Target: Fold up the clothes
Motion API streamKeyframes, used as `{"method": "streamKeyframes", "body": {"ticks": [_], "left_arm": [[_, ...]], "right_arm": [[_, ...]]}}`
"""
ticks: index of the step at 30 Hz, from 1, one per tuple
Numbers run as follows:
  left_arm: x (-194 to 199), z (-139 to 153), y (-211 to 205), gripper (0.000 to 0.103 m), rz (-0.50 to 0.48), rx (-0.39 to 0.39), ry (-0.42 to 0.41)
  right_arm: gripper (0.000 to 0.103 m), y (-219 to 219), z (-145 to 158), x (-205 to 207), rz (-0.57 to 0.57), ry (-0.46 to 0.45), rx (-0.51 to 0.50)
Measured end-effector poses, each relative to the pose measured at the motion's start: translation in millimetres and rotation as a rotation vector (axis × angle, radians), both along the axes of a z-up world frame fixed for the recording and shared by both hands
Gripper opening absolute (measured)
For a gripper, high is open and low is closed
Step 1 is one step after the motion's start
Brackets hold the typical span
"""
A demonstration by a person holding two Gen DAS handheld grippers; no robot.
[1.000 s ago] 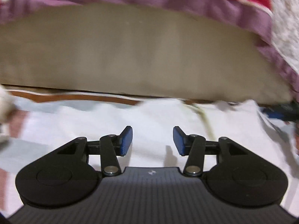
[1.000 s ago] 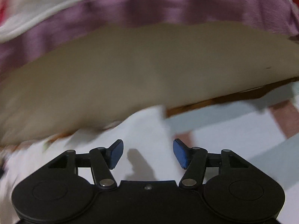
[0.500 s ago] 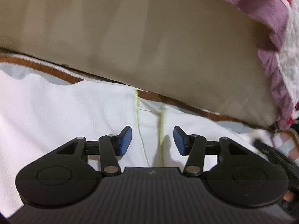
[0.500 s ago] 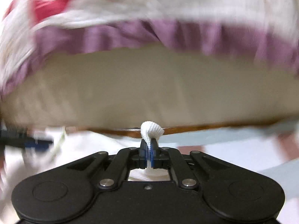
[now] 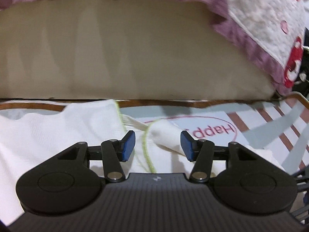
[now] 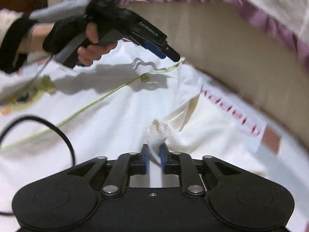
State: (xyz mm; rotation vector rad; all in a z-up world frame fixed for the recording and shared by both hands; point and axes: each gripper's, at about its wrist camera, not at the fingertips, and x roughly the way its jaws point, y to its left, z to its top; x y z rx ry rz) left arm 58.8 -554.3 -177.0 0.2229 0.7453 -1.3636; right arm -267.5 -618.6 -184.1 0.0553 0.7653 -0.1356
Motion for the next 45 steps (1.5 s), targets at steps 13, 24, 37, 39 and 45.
{"method": "streamKeyframes", "body": {"ticks": [13, 24, 37, 39, 45], "left_arm": [[-54.0, -19.7, -48.5, 0.006, 0.072, 0.173, -0.078], [-48.2, -22.1, 24.2, 0.01, 0.319, 0.083, 0.091], [-43.0, -20.2, 19.0, 0.01, 0.2, 0.025, 0.027], [-35.9, -13.2, 23.3, 0.01, 0.2, -0.039, 0.032], [-10.4, -20.3, 7.5, 0.01, 0.227, -0.013, 0.1]], "right_arm": [[0.041, 4.3, -4.7, 26.3, -0.015, 0.006, 0.113], [0.039, 1.1, 13.5, 10.3, -0.09, 0.013, -0.062], [0.005, 10.1, 0.6, 56.6, -0.143, 0.042, -0.162], [0.005, -24.2, 17.1, 61.7, -0.269, -0.025, -0.153], [0.005, -148.1, 64.6, 76.9, -0.679, -0.205, -0.157]]}}
